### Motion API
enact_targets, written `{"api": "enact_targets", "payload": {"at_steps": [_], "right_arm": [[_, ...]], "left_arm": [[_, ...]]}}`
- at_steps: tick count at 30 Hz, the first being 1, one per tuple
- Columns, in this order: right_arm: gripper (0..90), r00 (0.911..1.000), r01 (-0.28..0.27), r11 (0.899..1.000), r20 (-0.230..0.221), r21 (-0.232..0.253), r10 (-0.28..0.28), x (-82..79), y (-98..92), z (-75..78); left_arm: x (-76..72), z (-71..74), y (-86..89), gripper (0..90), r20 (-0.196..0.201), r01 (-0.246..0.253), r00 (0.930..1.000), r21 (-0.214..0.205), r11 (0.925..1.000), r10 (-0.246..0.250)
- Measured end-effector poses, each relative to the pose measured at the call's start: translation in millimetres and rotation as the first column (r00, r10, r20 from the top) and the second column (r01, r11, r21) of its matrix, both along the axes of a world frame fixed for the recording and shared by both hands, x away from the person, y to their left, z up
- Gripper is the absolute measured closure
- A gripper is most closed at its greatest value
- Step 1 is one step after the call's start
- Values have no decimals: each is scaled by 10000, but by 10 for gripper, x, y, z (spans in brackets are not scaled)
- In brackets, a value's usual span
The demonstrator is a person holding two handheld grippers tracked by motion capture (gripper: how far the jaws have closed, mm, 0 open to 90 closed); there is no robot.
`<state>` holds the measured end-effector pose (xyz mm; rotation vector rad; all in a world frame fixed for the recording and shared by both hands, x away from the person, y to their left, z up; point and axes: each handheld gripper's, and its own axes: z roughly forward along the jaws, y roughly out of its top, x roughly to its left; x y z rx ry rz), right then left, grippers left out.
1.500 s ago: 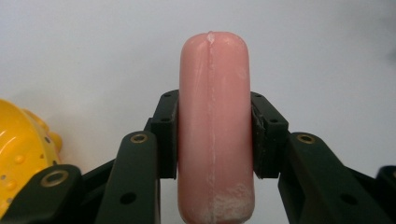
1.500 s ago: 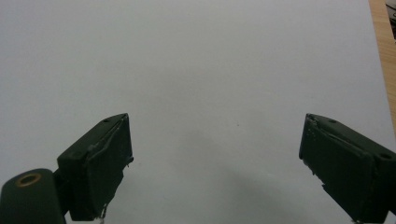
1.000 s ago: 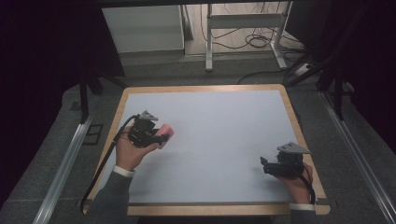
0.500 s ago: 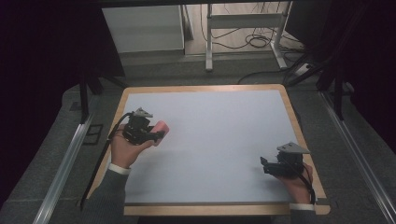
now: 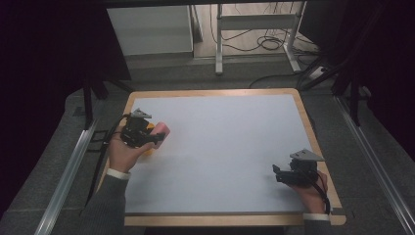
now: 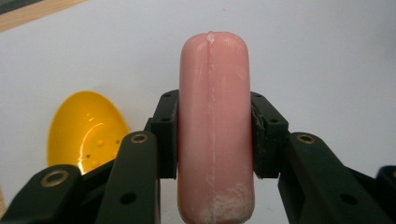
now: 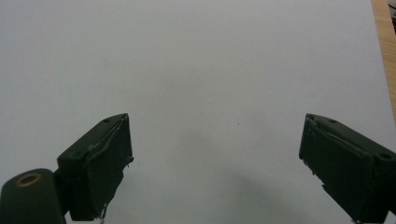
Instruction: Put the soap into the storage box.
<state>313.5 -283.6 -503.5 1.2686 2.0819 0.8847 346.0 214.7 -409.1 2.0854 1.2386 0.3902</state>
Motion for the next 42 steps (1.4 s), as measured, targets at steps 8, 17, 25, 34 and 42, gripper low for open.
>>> {"api": "enact_targets", "payload": {"at_steps": [8,17,25,34,42], "right_arm": [[92,10000,8,10000,-1,-3,-8,-1,0,0],[92,10000,26,10000,-19,-3,-26,1,-4,-3],[92,10000,34,10000,-15,-20,-34,1,-5,-2],[92,10000,6,10000,-45,-46,-6,5,4,-13],[92,10000,30,10000,-43,-38,-30,4,-1,-12]], "left_arm": [[15,36,107,602,13,-222,9998,46,9997,222],[65,16,240,602,-35,-630,9980,147,9979,631],[138,-58,366,602,-321,-941,9950,179,9954,946],[246,-173,455,602,-551,-1273,9902,201,9917,1282],[320,-260,501,602,-743,-1486,9859,276,9885,1503]]}}
